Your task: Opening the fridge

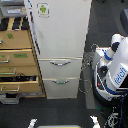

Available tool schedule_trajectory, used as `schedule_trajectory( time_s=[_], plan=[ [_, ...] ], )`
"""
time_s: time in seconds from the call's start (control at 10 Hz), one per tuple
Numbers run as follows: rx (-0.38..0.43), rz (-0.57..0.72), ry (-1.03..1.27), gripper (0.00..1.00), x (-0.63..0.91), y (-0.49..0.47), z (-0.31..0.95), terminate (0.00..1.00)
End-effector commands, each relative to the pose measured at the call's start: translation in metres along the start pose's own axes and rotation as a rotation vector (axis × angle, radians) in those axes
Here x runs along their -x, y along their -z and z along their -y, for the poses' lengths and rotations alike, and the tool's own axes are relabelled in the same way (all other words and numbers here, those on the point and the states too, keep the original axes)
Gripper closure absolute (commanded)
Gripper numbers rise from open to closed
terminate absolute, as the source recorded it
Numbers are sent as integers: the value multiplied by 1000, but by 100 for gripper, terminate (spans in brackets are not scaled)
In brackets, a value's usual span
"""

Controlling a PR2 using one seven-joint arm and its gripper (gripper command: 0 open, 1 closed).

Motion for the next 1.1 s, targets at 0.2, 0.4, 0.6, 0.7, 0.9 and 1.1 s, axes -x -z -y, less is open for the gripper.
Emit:
schedule_trajectory(
  time_s=[0.2,0.4,0.6,0.7,0.9,1.1],
  plan=[
    [192,-32,27,0,-60,18,-8,0],
    [178,-20,34,0,-94,18,-18,0],
    [144,8,65,0,-134,7,-30,0],
    [130,11,77,0,-143,4,-33,0],
    [74,1,58,0,-175,0,-59,0],
    [20,-37,-38,0,-210,-9,-104,0]
  ],
)
